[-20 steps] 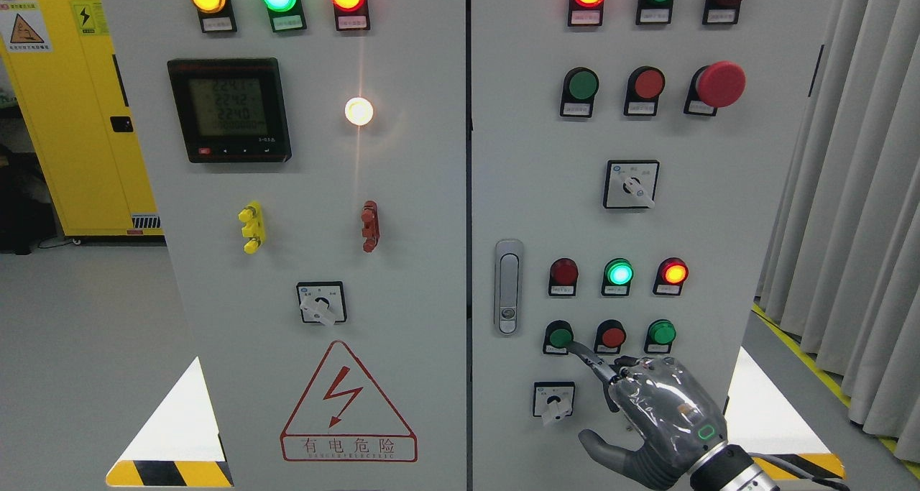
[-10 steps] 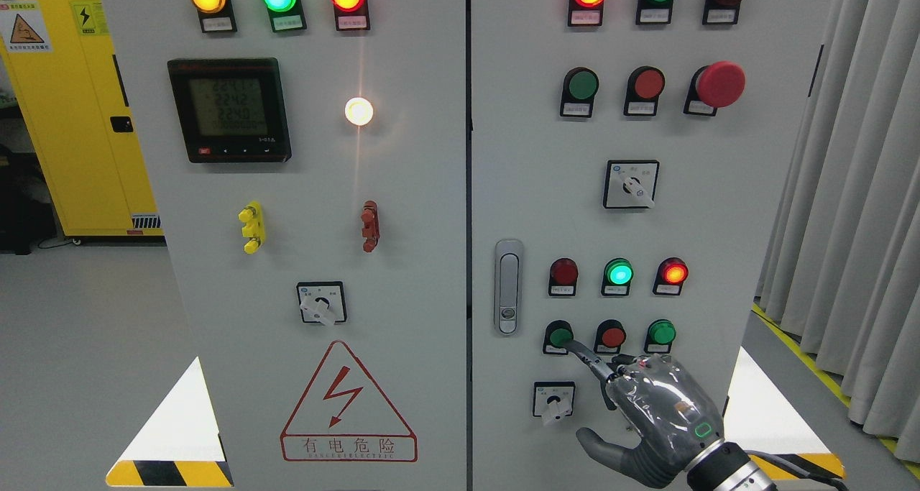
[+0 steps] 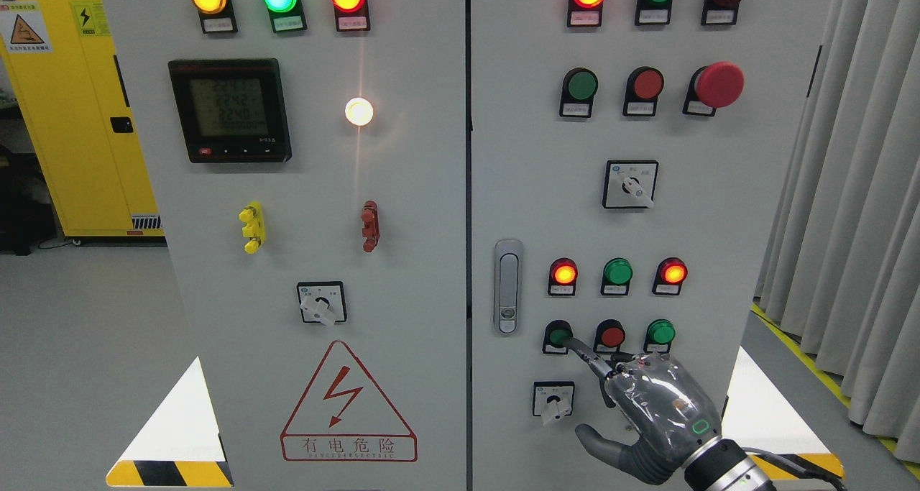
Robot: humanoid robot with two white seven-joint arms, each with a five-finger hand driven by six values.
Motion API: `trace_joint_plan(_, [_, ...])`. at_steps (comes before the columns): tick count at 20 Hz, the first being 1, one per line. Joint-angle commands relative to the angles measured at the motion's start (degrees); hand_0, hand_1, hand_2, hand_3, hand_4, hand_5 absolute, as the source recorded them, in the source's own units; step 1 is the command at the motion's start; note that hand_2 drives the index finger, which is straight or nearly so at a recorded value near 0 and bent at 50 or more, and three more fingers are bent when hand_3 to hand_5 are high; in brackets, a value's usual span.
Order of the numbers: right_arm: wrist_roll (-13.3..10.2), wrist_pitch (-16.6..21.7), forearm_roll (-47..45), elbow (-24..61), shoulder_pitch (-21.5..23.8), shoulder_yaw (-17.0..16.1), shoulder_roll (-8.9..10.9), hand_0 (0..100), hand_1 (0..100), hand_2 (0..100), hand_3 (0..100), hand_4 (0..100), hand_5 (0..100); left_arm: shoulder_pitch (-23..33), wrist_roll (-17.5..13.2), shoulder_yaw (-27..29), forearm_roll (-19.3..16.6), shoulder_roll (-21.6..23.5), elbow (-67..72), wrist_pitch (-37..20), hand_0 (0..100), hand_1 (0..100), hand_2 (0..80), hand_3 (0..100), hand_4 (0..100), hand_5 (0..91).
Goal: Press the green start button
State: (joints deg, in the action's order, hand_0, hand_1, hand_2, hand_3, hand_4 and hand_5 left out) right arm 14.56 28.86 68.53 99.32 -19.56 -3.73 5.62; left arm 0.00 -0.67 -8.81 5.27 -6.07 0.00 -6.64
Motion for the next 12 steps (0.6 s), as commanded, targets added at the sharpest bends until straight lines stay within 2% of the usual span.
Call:
trace_joint_plan(1, [0.1, -0.1, 0.0, -0.7, 0.0, 0.2, 0.01, 33, 66, 0, 76, 71, 75, -1.7, 0.0, 0.0, 0.0, 0.0, -1.6, 0.0, 12, 56, 0.0, 0, 0, 0.0])
trace_joint_plan(12, [-0.1, -0.1, -1.1, 4.6, 0.8, -0.5, -0.17, 34, 66, 0, 76, 70, 75, -1.7, 0.0, 0.0, 0.0, 0.0, -1.6, 0.0, 12, 56, 0.0, 0, 0, 0.0])
